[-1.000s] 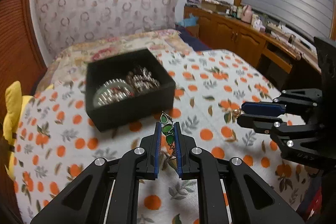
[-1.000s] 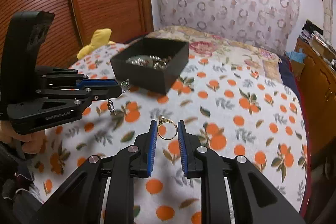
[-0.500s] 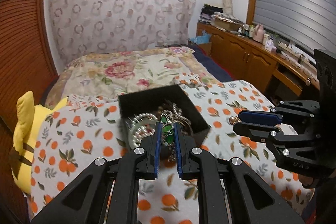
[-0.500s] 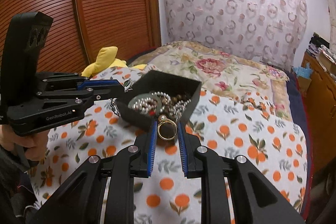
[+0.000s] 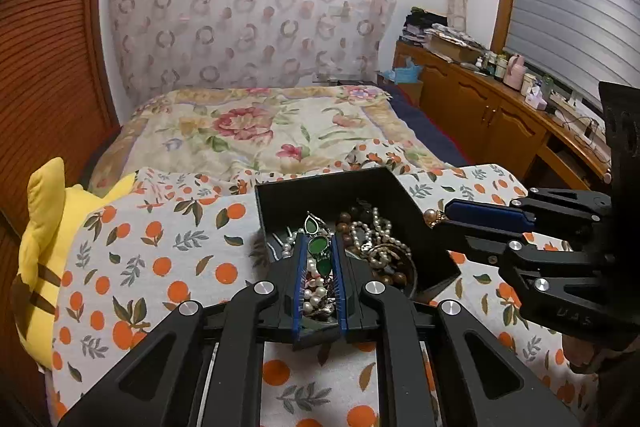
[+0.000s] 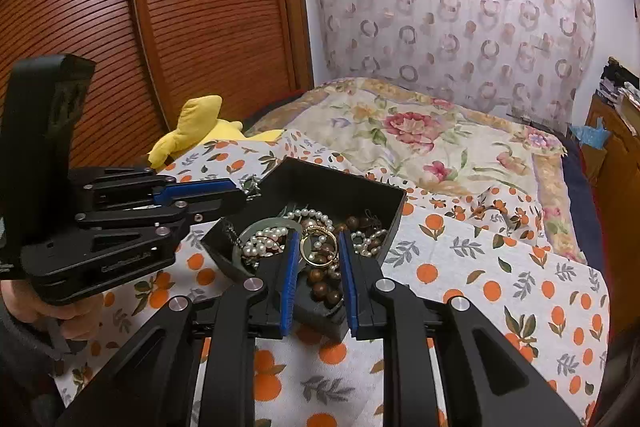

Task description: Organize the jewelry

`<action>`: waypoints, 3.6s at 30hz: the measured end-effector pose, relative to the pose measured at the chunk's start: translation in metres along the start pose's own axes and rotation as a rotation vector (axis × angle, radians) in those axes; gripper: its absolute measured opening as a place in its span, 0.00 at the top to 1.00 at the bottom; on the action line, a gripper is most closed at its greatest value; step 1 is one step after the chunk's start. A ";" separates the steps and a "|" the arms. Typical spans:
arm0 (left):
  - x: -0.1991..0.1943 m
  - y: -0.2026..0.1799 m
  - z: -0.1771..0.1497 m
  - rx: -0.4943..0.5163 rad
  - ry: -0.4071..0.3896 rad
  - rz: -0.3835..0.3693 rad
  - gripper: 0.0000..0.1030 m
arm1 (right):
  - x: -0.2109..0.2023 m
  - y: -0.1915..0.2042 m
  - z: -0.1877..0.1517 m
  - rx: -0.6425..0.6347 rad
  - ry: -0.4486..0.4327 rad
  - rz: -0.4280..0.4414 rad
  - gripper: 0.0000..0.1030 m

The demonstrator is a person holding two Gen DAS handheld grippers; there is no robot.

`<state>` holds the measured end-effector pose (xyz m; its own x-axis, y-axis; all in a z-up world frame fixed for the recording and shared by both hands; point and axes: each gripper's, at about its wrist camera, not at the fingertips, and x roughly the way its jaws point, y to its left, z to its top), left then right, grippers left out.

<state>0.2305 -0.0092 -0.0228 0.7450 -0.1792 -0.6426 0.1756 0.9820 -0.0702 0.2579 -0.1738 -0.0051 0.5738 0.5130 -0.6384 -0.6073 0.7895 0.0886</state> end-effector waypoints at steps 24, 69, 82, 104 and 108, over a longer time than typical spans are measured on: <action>-0.085 0.005 -0.049 -0.033 -0.093 0.138 0.07 | -0.082 0.032 -0.047 0.068 -0.158 -0.185 0.21; -0.158 -0.013 -0.088 -0.033 -0.167 0.193 0.07 | -0.157 0.047 -0.107 0.183 -0.280 -0.346 0.02; -0.162 -0.014 -0.086 -0.032 -0.182 0.193 0.07 | -0.157 0.047 -0.107 0.183 -0.280 -0.347 0.02; -0.166 -0.016 -0.085 -0.031 -0.190 0.194 0.07 | -0.156 0.046 -0.108 0.185 -0.282 -0.346 0.02; -0.166 -0.016 -0.086 -0.029 -0.190 0.195 0.07 | -0.156 0.046 -0.108 0.185 -0.283 -0.346 0.02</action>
<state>0.0489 0.0097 0.0193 0.8706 0.0077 -0.4920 0.0006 0.9999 0.0167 0.0808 -0.2542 0.0160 0.8674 0.2606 -0.4239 -0.2609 0.9636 0.0585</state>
